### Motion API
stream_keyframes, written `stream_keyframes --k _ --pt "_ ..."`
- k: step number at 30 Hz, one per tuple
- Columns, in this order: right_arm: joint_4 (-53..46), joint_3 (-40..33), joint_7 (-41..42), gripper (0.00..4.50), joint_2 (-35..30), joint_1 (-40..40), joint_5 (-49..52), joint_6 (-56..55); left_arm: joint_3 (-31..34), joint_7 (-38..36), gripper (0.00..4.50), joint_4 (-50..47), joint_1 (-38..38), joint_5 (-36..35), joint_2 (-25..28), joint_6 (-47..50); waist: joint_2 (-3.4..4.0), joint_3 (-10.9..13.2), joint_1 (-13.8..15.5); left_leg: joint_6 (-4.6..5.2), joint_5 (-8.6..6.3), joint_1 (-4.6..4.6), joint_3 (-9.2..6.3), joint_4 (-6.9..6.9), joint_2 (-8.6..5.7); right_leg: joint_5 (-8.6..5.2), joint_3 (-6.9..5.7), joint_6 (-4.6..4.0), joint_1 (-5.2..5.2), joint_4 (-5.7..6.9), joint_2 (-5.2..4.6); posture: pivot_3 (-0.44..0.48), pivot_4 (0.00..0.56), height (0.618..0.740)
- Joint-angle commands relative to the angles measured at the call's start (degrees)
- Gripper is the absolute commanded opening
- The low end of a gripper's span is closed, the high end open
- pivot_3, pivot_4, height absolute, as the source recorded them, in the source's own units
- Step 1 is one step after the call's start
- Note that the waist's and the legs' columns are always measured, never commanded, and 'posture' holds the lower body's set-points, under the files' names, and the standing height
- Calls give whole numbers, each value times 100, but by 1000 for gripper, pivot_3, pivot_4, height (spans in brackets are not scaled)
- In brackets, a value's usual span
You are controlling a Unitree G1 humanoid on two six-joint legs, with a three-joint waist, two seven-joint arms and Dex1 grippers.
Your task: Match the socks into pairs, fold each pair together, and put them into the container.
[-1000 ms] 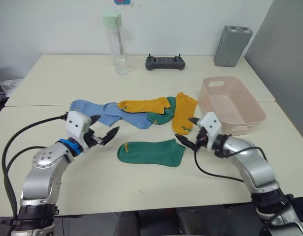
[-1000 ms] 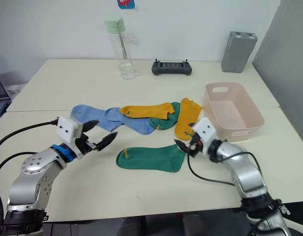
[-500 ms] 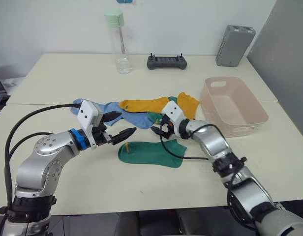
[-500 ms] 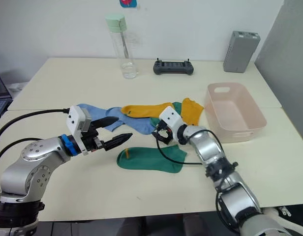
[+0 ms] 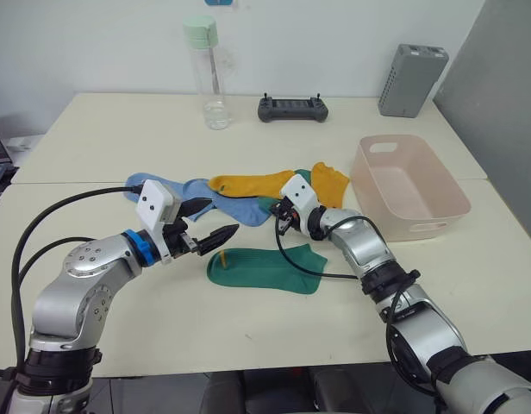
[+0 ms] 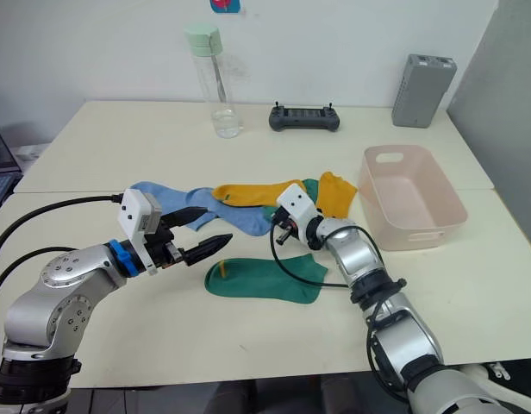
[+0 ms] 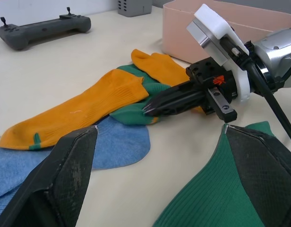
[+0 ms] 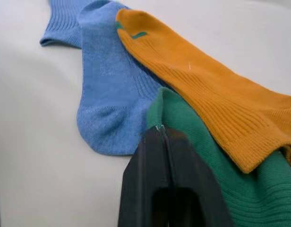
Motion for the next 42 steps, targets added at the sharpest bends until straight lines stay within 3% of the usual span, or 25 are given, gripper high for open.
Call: stream_keyframes --k 1,15,27,42 --pt "-291 -386 66 28 29 -199 285 -303 24 30 4500 -213 -92 -67 -27 -55 0 0 2 0 0 0 0 0 0 0 0 0 0 0 0 0 150 740" --pt "-2719 -1143 613 28 -47 -181 1960 1115 64 -37 4500 -98 -56 -18 -26 -151 2 1 5 0 0 0 -4 -3 0 0 -2 0 0 0 0 0 150 740" --pt "-3252 -1512 547 28 -232 -547 2734 1643 90 -116 4500 -10 -63 0 44 -184 3 2 5 0 0 -1 -3 -7 1 -2 -2 -4 -2 -1 0 0 150 740" --pt "-4438 -1269 1115 28 -843 -10 3798 2872 160 -210 4500 115 -76 6 223 -176 3 2 6 0 0 -1 -3 -9 2 -4 -3 -5 -4 -2 0 0 150 740"
